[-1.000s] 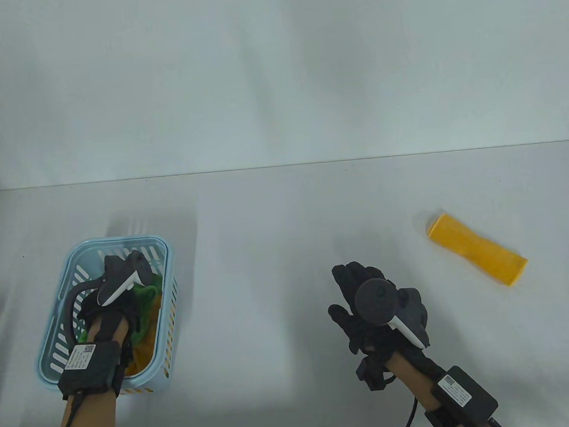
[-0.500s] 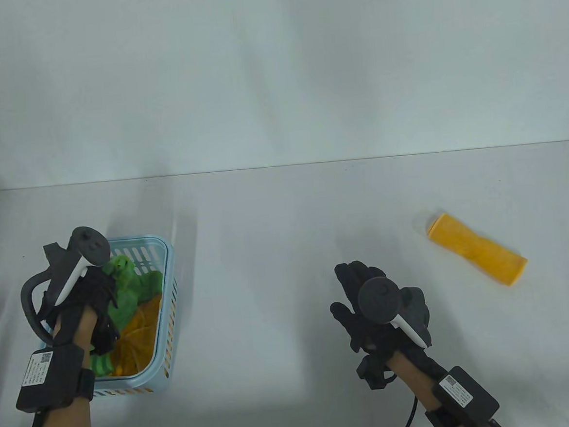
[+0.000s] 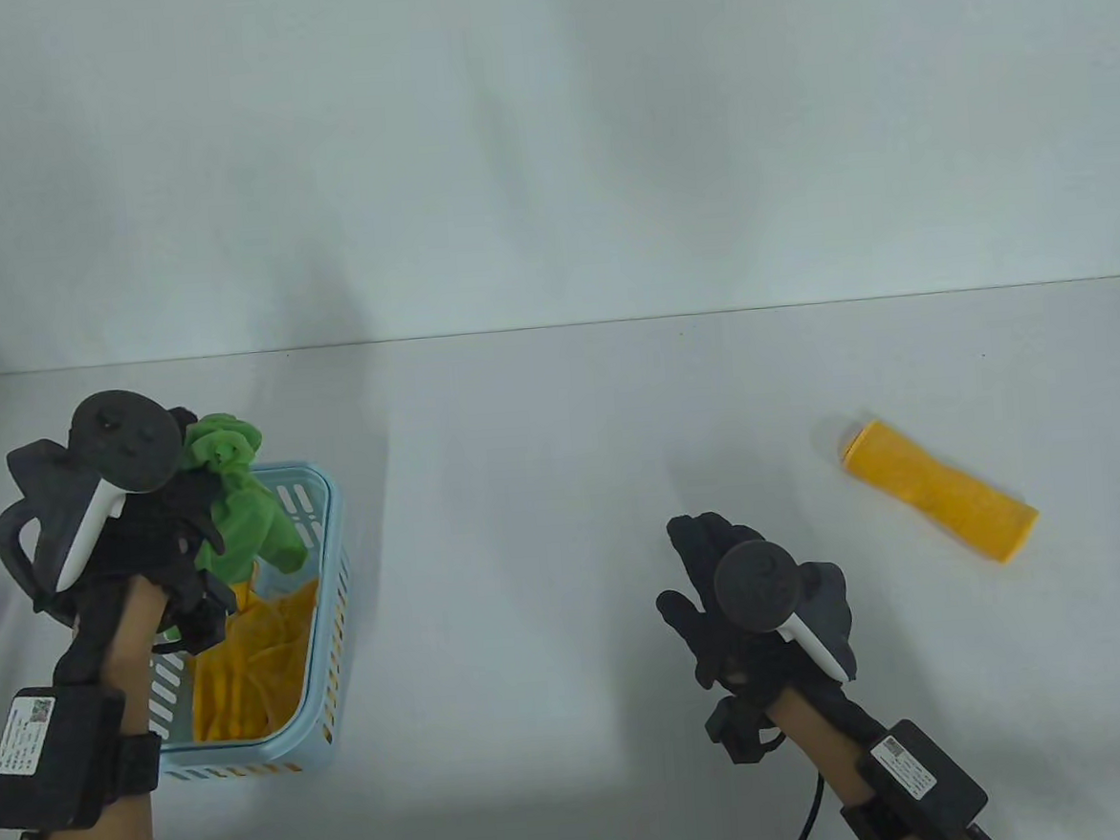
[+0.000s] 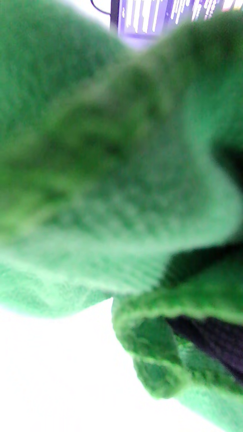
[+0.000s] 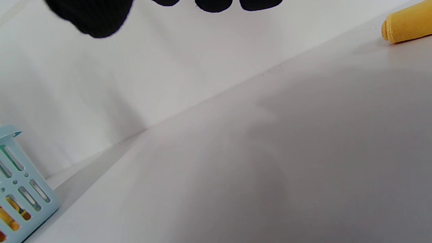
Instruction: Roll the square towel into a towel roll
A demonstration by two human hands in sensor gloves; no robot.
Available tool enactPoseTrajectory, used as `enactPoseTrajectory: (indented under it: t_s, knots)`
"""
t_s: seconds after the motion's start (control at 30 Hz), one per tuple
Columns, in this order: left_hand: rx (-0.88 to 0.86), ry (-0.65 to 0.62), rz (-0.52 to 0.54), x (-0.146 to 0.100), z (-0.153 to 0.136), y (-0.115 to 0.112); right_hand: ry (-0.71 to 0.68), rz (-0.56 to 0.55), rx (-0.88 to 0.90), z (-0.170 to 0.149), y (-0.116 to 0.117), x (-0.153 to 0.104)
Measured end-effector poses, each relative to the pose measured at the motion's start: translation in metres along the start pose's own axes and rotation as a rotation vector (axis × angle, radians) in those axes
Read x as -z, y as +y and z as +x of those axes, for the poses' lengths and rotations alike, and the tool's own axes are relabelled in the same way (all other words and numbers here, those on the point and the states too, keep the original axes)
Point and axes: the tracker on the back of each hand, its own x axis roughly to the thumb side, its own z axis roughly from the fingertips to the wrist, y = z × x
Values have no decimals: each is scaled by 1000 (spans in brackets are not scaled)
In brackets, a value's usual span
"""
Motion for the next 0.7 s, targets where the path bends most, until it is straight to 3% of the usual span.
enactPoseTrajectory:
  t_s: [0.23,0.37,0.5,0.7]
  knots:
    - [-164,-140,124,-18,37,42,3,-10,19,-1,-2,0]
    - [-287,-214,125,-29,58,49,9,-8,14,-1,-3,0]
    - [-349,-306,78,-38,84,44,7,-22,35,-1,-6,0]
    - [-469,-385,-48,-49,111,-2,20,-27,46,-4,-8,0]
